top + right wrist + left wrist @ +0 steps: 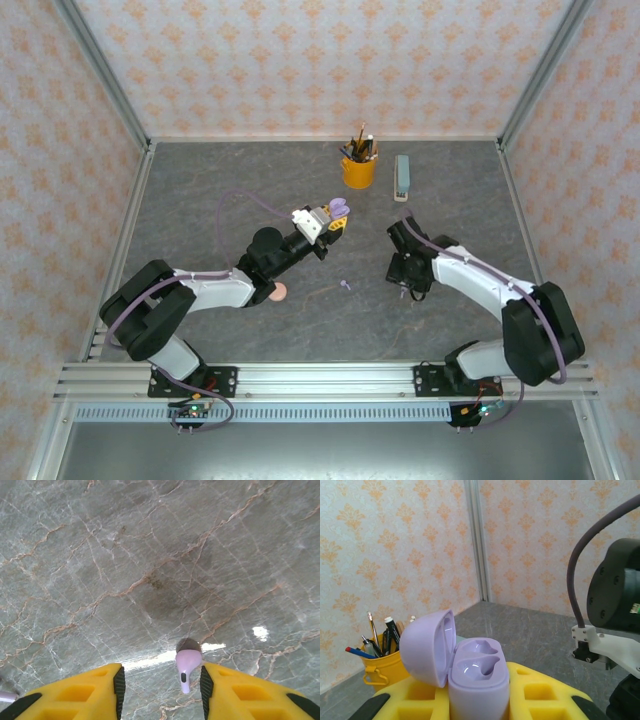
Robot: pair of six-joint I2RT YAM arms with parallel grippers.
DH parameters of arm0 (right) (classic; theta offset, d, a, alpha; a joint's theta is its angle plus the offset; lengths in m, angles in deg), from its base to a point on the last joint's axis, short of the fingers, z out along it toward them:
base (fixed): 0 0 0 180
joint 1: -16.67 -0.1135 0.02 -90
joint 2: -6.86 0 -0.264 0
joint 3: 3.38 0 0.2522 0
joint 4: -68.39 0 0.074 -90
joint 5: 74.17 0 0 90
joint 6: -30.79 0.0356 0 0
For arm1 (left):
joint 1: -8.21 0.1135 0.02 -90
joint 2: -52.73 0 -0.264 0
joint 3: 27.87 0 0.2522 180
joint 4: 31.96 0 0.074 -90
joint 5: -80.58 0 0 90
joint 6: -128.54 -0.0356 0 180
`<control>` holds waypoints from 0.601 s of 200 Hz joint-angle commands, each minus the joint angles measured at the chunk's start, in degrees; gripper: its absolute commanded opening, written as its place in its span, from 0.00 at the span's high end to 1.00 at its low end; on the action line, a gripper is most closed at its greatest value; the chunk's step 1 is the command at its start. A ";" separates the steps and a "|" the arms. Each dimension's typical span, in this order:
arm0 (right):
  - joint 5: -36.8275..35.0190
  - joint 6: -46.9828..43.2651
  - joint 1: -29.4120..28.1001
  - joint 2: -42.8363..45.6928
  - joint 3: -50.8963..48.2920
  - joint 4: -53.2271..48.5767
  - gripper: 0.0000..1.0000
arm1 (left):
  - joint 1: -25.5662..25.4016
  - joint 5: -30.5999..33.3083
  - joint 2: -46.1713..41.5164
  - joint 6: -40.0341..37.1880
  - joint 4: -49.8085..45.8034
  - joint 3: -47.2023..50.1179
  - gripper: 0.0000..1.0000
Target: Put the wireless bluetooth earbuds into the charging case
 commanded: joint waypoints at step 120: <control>2.33 0.76 1.69 -10.21 5.34 -6.08 0.56 | 0.22 0.90 0.02 -0.35 5.49 1.81 1.00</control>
